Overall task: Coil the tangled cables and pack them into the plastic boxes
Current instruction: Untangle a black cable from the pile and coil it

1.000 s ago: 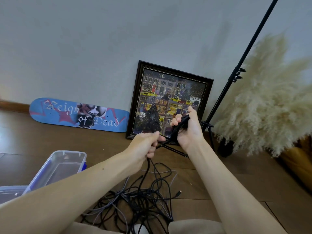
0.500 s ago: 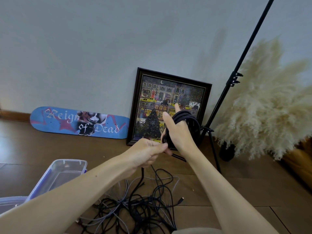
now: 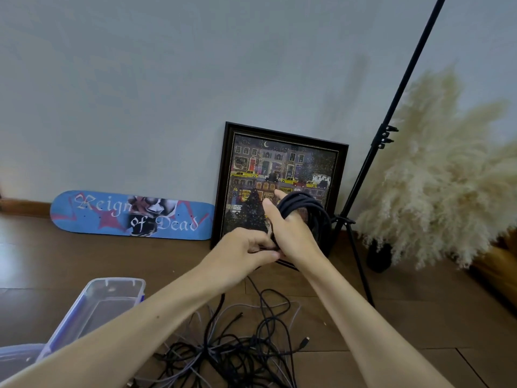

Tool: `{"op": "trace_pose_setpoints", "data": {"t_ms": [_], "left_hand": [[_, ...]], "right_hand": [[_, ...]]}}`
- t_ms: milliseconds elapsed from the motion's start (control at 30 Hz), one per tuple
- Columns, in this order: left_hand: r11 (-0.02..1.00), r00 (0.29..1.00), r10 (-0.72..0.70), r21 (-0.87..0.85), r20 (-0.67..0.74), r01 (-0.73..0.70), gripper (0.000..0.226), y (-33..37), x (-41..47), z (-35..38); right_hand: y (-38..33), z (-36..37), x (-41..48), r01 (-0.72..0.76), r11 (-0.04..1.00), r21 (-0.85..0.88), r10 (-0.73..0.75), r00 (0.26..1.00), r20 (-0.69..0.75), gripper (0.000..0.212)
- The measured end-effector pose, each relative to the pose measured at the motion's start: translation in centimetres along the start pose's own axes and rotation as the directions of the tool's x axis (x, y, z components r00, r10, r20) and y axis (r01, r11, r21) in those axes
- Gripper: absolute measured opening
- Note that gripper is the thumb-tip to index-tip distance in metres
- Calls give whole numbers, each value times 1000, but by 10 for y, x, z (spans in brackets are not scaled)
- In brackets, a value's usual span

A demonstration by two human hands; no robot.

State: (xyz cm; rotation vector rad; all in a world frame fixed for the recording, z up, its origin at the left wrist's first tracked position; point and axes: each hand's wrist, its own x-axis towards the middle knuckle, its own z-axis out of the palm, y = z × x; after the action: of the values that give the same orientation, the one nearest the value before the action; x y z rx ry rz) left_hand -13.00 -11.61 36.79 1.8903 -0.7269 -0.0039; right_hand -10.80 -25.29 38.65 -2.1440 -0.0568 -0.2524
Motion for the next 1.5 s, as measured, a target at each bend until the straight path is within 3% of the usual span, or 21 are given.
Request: {"op": "trace_pose_setpoints", "data": {"t_ms": [67, 167, 233, 267, 333, 400, 467, 533, 633, 733, 833, 867, 933, 1000, 1100, 1133, 1200, 1267, 1400, 1500], "left_hand": [[998, 1000, -2, -70, -20, 1, 15, 2, 0, 0], [968, 985, -151, -214, -79, 131, 29, 4, 1, -11], [914, 961, -267, -334, -71, 229, 31, 7, 1, -13], [912, 955, -290, -321, -63, 256, 31, 8, 1, -15], [973, 968, -230, -52, -98, 226, 29, 6, 2, -23], [972, 982, -136, 174, -134, 158, 18, 2, 2, -38], [948, 985, -113, 281, -130, 146, 10, -3, 2, -50], [881, 990, -96, 454, -108, 135, 11, -2, 0, -54], [883, 996, -61, 461, -71, 87, 13, -1, -1, -55], [929, 1000, -27, 370, -12, 29, 15, -5, 0, -54], [964, 998, 58, 259, 15, -60, 14, -13, 3, -52], [976, 996, 83, 203, 9, -83, 4, -19, 5, -51], [980, 991, 127, 161, -52, -117, 8, -30, 5, -47], [927, 960, 235, 330, -149, -176, 20, -44, 6, -40], [633, 865, 485, 735, -129, -245, 37, -54, 8, -35], [537, 862, 500, 810, -81, -235, 59, -55, 9, -34], [430, 902, 431, 884, -24, -182, 101, -56, 10, -33], [378, 938, 345, 920, -33, -107, 114, -60, 10, -29], [328, 967, 251, 943, -30, -56, 111, -78, 4, -17], [428, 978, 192, 904, -82, -8, 92, -62, 4, -17]], "right_hand": [[0, -4, -1, -52, 996, 77, 50, 999, 16, 52], [4, -10, -2, -77, 980, 182, 57, 992, 114, 98], [1, -9, -3, -34, 997, 65, 26, 993, 116, 103], [-2, -7, -6, 34, 995, -98, -24, 995, 102, 93], [0, -2, -6, 140, 902, -409, -89, 986, 142, 75], [5, 2, -6, 86, 893, -443, 28, 969, 245, 89], [6, 4, -8, -23, 946, -323, 172, 882, 439, 115], [2, 2, -9, -83, 950, -301, 257, 755, 603, 119], [-4, -5, -11, -125, 955, -269, 293, 541, 789, 79], [-1, -12, -10, -215, 966, -147, 211, 319, 924, 39], [4, -13, -8, -358, 934, -20, 108, 228, 968, 28], [5, -13, -8, -410, 912, 15, 82, 218, 973, 29], [8, -13, -7, -514, 852, 102, 13, 216, 976, 32], [12, -14, -6, -608, 769, 195, -84, 206, 975, 32], [16, -17, -3, -679, 667, 307, -229, 206, 952, 33], [15, -18, -2, -689, 644, 333, -268, 204, 941, 33], [13, -21, -2, -690, 614, 384, -333, 214, 918, 35], [11, -23, -1, -685, 596, 419, -363, 235, 902, 38], [13, -19, -3, -698, 582, 417, -288, 303, 908, 40], [11, -17, -4, -585, 761, 280, 56, 489, 871, 37]]}}
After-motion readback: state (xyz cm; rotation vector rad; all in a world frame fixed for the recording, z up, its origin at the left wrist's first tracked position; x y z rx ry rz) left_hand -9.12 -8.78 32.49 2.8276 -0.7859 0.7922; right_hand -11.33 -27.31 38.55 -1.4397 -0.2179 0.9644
